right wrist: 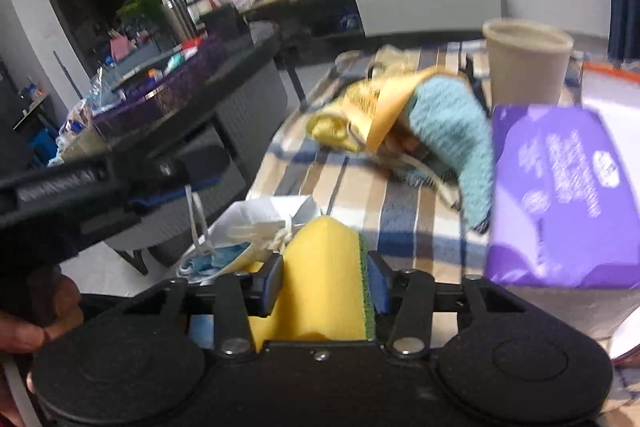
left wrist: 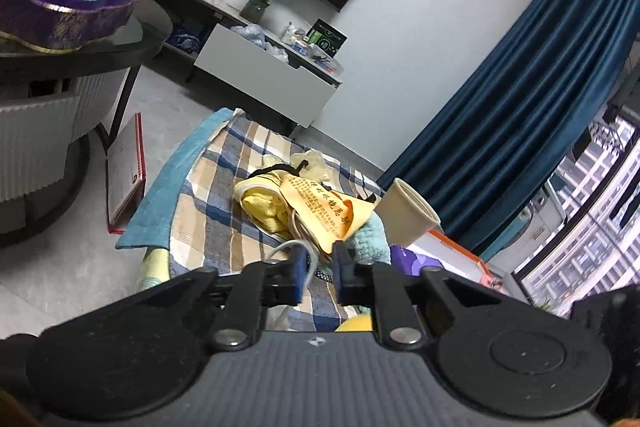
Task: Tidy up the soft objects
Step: 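Lift the sponge with the right gripper toward the orange-rimmed box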
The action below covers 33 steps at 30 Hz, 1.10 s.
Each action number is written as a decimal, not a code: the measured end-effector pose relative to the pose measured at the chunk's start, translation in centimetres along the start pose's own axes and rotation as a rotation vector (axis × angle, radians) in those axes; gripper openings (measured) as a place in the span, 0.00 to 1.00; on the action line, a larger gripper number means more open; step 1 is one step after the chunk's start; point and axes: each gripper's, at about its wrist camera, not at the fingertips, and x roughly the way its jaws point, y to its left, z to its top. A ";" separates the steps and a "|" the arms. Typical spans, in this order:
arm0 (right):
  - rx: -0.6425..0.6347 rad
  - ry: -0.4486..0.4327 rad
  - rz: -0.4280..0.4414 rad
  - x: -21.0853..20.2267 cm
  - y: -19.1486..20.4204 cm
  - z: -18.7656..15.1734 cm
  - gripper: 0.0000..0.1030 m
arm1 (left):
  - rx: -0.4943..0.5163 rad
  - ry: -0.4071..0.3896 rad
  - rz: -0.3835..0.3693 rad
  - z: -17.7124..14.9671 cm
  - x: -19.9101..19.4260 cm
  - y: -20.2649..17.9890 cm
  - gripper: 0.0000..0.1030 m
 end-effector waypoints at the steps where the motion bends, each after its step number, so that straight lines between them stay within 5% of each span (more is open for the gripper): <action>1: -0.014 -0.016 -0.002 -0.3 0.1 0.2 0.51 | 0.011 0.002 0.002 -0.1 0.0 -0.2 0.12; 8: -0.064 -0.104 -0.012 -2.8 -0.4 0.9 0.46 | 0.147 -0.021 0.091 -0.2 -0.1 -2.7 0.07; 33: -0.153 -0.380 -0.024 -13.1 -1.6 3.9 0.46 | 0.285 -0.146 0.048 2.0 -2.5 -10.5 0.07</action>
